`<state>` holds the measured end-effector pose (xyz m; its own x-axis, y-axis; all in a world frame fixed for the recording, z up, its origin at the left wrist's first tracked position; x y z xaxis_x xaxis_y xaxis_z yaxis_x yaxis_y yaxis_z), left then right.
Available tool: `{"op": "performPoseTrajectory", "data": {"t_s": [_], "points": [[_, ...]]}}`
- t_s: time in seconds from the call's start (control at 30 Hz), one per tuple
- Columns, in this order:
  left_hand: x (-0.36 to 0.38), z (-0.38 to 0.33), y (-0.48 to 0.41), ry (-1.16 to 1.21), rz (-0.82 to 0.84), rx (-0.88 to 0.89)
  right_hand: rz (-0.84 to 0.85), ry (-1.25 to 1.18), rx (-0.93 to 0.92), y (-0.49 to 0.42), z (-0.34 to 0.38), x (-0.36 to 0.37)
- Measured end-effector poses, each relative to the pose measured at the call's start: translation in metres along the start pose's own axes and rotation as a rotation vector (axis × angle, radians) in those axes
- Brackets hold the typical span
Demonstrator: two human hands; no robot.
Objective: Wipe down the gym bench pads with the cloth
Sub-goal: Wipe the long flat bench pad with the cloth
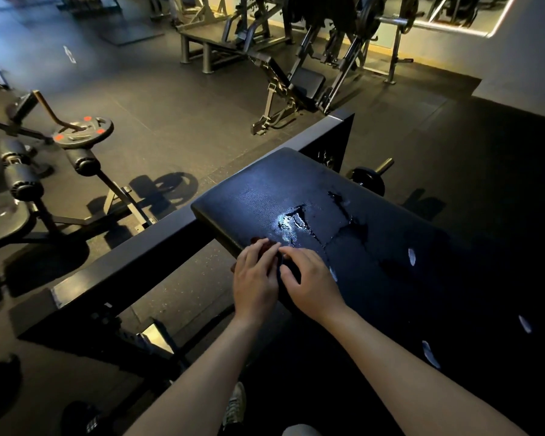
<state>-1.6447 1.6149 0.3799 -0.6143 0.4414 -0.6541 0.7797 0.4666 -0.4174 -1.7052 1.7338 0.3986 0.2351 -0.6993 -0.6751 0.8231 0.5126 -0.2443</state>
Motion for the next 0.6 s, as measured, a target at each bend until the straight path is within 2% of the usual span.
{"op": "performPoseTrajectory", "data": {"t_s": [0.13, 0.27, 0.37, 0.47, 0.6], "points": [[0.001, -0.008, 0.008, 0.076, 0.023, -0.022, 0.046, -0.029, 0.039, 0.012, -0.007, -0.005], [-0.015, -0.013, -0.012, 0.308, -0.024, -0.108, 0.095, -0.099, 0.109, 0.01, -0.001, -0.009], [-0.014, -0.023, -0.024, 0.439, 0.051, -0.229, 0.152, -0.254, 0.229, 0.0, 0.0, -0.005], [-0.002, -0.018, -0.028, 0.582, 0.117, -0.334, 0.118, -0.389, 0.288, -0.012, -0.002, 0.0], [-0.001, -0.004, -0.034, 0.577, 0.143, -0.313, 0.086, -0.317, 0.321, -0.026, 0.002, 0.008]]}}
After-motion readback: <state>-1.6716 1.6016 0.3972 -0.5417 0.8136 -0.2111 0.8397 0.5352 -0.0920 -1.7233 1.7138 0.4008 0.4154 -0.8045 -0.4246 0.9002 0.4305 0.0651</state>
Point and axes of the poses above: each hand's wrist, its own y-axis away from the middle knuckle, its own x-axis out of the palm, z = x × y, the point moved 10 cm from there along -y, towards the middle knuckle, and after that the axes turned 5 degrees about x, right-handed, at the moved point
